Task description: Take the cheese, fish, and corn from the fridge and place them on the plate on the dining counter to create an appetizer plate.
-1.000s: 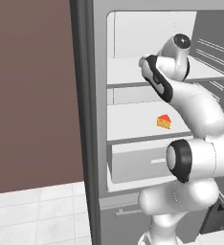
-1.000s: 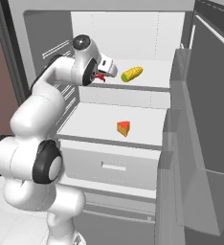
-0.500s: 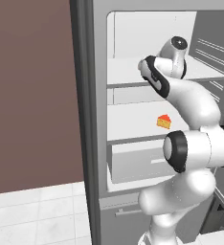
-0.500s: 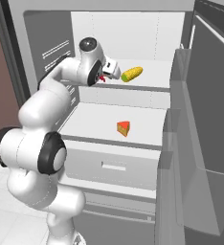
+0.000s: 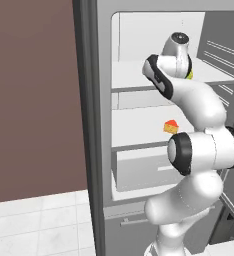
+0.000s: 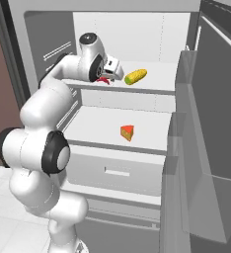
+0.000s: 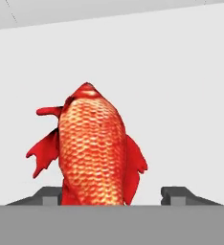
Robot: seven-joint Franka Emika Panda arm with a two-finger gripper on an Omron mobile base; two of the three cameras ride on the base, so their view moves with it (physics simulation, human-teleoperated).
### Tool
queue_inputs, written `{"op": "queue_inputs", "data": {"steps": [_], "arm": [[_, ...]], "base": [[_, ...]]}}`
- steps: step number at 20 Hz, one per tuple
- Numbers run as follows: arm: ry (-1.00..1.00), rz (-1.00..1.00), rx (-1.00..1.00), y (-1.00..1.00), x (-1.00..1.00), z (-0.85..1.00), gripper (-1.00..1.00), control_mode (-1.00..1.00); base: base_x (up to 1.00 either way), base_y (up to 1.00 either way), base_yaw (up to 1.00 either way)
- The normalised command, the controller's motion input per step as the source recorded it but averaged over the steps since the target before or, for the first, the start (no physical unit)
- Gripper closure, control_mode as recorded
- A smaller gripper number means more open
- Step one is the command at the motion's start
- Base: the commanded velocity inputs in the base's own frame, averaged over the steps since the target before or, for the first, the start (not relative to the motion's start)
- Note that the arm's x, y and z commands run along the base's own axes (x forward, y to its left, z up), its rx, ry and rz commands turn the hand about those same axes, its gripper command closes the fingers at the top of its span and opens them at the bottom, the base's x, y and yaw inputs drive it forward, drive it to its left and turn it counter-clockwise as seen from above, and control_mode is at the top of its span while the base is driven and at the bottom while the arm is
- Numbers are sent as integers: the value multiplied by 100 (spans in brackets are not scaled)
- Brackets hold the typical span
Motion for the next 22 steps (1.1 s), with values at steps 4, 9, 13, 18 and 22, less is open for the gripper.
{"op": "queue_inputs", "data": {"steps": [4,9,13,18,22], "arm": [[0,0,0,0,-16,-76,100,-100],[-3,0,0,-19,-71,-66,100,-100],[-5,0,0,-21,-100,-25,100,-100],[-5,0,0,0,-100,-2,100,-100],[-8,0,-1,0,-100,0,100,-100]], "base": [[0,0,0],[0,0,0],[0,0,0],[0,0,0],[0,0,0]]}}
